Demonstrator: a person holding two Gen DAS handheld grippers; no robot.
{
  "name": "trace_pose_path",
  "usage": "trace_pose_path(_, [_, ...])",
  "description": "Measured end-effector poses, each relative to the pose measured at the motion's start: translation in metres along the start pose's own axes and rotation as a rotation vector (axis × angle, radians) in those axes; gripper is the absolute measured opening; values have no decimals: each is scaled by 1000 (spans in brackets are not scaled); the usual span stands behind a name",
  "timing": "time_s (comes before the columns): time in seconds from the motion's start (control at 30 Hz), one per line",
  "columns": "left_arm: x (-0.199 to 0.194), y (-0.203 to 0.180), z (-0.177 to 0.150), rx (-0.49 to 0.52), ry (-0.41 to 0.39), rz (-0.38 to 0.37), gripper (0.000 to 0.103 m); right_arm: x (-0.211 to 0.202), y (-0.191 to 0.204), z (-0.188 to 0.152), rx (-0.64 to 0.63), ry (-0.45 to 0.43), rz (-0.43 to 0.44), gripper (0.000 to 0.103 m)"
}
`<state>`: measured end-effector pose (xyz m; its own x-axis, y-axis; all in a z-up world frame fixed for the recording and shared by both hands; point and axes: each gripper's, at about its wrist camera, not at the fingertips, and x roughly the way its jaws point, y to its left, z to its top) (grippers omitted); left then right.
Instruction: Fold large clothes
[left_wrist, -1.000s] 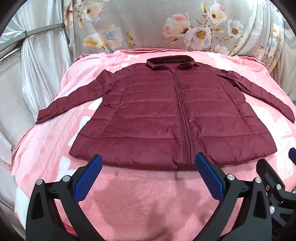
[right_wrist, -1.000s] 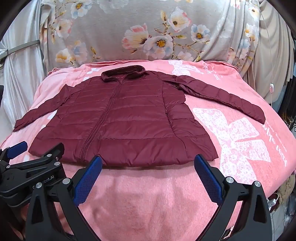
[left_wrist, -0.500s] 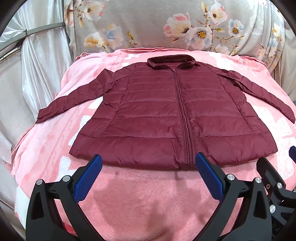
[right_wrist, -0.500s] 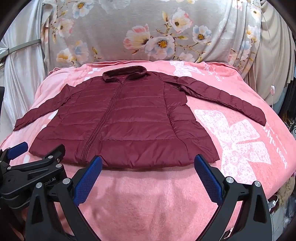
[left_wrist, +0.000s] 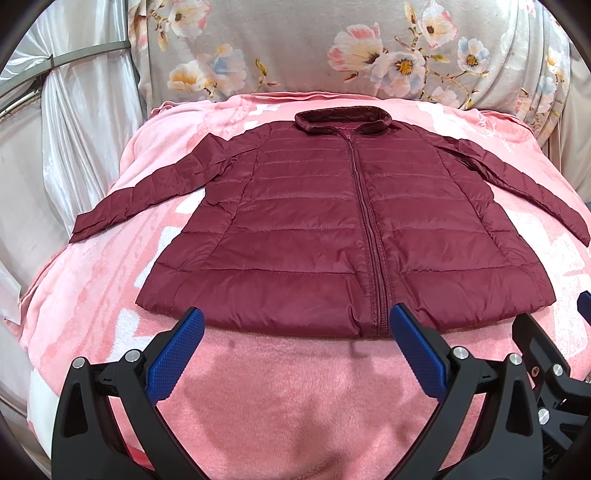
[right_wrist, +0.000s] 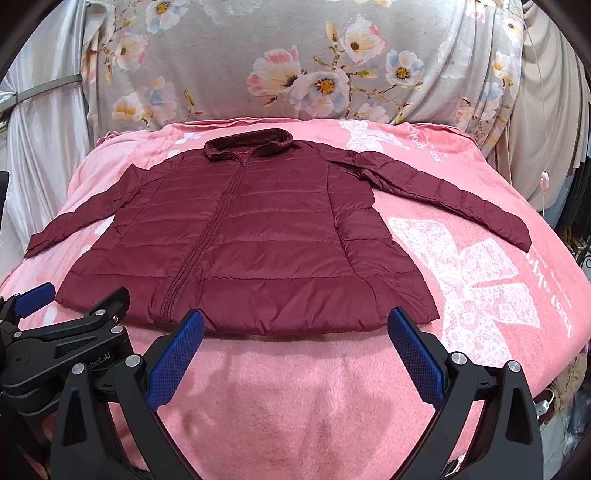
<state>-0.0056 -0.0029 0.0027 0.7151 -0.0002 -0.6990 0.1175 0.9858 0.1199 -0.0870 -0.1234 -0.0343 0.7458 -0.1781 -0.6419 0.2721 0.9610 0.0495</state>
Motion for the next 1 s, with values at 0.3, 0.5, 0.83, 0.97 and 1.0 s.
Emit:
trace_pose_path(0.3, [12,10,-9,-6,10,-5,97,11,1,-4,-11,8,-2,98])
trace_pose_path(0.5, [17,11,-8,-5,19,-3,97,11,2,-4,-14,15,-5,98])
trace_pose_path(0.83, [18,10,-7,-5,22,-2,97,13,3,-4,-16,18,-6,97])
trace_pose_path(0.97, [19,10,-8,-6,23,-2,97,14,4,-4,-16,17,-7,97])
trace_pose_path(1.0, [19,10,-8,-5,23,-2,97,13,4,-3,-16,17,-6,97])
